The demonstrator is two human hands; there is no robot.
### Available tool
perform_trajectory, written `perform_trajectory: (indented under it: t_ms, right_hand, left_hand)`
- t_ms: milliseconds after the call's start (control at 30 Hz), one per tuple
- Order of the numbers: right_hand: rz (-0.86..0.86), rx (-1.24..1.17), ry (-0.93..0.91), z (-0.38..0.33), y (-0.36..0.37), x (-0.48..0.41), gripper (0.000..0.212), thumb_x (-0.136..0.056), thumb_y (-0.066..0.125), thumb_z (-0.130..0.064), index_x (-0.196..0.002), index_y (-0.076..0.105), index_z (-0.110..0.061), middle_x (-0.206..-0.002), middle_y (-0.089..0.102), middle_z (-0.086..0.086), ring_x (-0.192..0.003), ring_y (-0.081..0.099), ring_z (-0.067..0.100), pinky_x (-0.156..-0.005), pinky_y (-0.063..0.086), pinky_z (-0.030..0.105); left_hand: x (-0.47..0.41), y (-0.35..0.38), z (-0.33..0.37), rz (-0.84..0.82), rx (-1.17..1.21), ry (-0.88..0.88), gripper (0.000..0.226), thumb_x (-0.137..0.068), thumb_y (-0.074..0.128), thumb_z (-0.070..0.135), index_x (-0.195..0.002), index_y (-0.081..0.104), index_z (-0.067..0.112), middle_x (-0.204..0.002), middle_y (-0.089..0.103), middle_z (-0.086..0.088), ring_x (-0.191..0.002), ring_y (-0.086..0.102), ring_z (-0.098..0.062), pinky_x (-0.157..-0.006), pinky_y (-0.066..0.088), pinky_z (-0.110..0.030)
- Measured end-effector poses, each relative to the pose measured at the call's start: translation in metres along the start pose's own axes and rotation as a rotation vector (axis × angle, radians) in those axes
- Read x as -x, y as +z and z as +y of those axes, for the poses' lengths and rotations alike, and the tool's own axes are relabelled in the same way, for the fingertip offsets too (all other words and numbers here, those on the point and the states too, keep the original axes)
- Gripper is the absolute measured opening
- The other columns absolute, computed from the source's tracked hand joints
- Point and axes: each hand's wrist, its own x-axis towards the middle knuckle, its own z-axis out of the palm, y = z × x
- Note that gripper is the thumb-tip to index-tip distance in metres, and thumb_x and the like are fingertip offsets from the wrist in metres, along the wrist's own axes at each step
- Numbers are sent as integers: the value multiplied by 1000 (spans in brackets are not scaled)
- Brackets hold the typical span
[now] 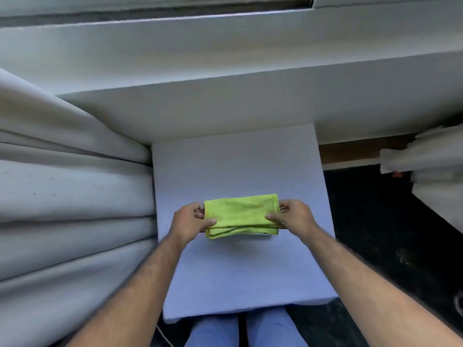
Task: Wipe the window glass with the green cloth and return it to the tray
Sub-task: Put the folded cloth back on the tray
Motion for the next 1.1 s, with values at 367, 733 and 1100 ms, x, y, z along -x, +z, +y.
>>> perform_trajectory:
  t_ms: [367,733,1100]
  right_hand:
    - [159,-21,-59,70,48,-64,36,-87,87,-16,-119,73,-10,-107,79,11,-90,73,26,-90,62,37]
    - [81,1047,-621,60,49,-70,40,-87,80,-25,-123,73,-9,-132,67,13,-125,63,38,-89,55,46]
    - [20,843,-612,51,32,-60,24,-103,67,-28,-113,84,-15,-122,77,4,-117,69,27,-88,63,46]
  left_hand:
    - [-77,50,-64,199,-269,141,28,-78,91,15,-86,65,6,-77,62,-3,-68,52,-19,-73,56,-37]
    - [-75,44,-70,98,-1099,785,49,-69,96,27,-111,78,11,-117,75,-10,-97,72,-34,-75,61,-42]
    - [-74,41,-52,120,-1169,732,13,-93,71,15,-97,83,15,-113,78,2,-105,65,-28,-82,50,-42]
